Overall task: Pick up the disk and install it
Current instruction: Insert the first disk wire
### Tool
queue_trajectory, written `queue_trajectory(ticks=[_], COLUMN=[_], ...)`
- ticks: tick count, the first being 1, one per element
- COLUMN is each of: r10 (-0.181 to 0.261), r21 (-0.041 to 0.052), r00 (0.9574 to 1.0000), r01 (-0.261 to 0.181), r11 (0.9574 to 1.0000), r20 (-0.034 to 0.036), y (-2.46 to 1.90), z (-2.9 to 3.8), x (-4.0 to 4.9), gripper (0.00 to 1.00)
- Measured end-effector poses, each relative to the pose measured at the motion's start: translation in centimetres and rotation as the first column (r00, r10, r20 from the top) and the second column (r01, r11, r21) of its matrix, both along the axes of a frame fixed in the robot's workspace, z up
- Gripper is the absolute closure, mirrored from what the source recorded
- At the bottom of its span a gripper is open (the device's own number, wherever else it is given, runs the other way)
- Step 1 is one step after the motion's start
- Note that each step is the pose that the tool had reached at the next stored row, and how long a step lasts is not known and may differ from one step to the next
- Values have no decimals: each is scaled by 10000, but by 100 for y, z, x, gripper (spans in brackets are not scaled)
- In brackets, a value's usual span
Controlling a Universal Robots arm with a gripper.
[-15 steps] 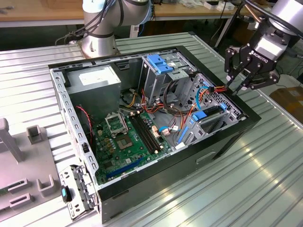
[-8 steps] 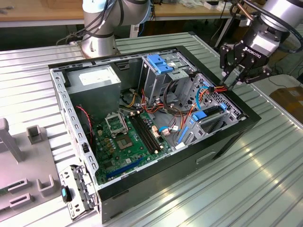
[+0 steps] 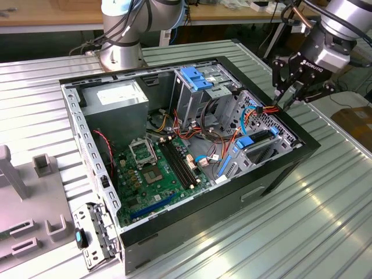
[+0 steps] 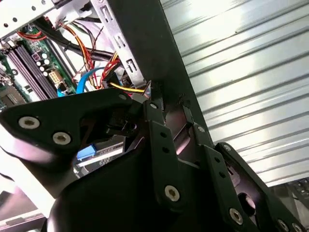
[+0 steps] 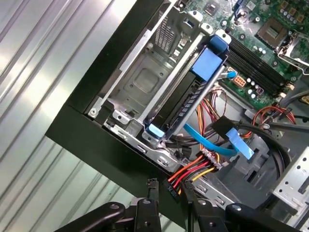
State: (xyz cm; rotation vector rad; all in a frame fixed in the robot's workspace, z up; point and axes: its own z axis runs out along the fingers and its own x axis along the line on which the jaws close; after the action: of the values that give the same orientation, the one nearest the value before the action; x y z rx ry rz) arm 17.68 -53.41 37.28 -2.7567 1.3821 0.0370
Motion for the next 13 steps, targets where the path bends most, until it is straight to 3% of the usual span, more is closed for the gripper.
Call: queue_trajectory(ticks=[2,6,7,9,12,13], r10=[580,1790,2121,2494,3269,3324], r21=[-2,-31,-38,-43,-60,-84], r00=[9983,9838,9772,9684,9451,9431], r01=[-580,-1790,-2121,-2494,-3269,-3323], r11=[9983,9838,9772,9684,9450,9431], r20=[19,15,14,13,10,70], y=[1,1,0,1,1,0], z=[0,0,0,0,-3,-9], x=[-2,-1,-1,-1,-2,-19], gripper=[67,67,67,67,67,67])
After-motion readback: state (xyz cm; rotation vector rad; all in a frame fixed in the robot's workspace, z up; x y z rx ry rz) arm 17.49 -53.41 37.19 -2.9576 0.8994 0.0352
